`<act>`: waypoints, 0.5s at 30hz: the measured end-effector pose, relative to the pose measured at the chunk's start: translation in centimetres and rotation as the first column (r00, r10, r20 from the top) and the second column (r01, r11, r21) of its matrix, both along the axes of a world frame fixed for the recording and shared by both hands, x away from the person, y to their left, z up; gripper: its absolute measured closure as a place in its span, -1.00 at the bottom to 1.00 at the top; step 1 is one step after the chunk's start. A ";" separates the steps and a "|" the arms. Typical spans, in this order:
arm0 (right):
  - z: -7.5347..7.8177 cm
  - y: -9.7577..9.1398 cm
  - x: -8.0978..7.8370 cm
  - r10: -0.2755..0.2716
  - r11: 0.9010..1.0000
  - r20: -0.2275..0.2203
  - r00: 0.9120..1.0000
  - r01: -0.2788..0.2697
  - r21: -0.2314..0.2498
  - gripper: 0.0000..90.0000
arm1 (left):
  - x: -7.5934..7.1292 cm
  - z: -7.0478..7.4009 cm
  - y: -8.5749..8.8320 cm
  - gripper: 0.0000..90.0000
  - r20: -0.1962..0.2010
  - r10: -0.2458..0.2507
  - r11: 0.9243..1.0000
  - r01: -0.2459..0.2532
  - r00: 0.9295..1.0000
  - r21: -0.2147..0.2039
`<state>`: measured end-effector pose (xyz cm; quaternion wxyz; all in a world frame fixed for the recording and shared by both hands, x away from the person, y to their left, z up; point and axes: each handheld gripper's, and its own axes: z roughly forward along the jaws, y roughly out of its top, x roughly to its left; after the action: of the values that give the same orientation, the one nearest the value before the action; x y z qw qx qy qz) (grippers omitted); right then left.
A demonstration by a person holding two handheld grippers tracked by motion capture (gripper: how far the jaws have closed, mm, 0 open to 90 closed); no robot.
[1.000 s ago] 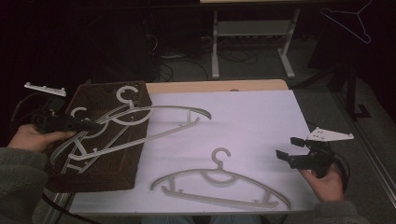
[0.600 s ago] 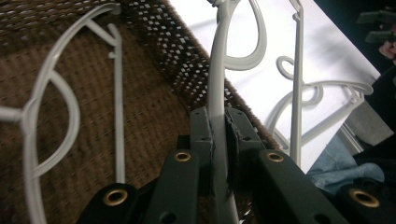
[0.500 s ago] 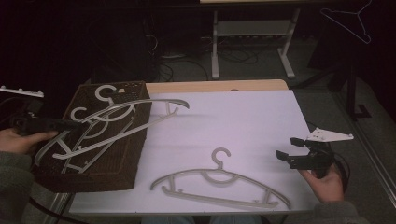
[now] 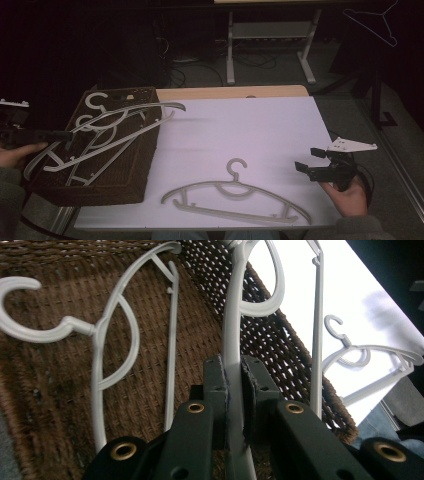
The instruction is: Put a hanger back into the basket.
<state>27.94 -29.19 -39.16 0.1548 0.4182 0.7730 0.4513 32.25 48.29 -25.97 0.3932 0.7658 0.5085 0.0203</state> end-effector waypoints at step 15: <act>0.0 -0.1 0.0 -0.001 1.000 0.001 1.000 0.001 -0.001 -0.64 | -0.1 -0.9 2.2 0.83 -0.003 0.086 0.996 -0.086 0.996 0.008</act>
<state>27.92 -29.25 -39.16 0.1556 0.4182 0.7730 0.4510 32.16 50.53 -26.86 0.3880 0.7449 0.5414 0.0380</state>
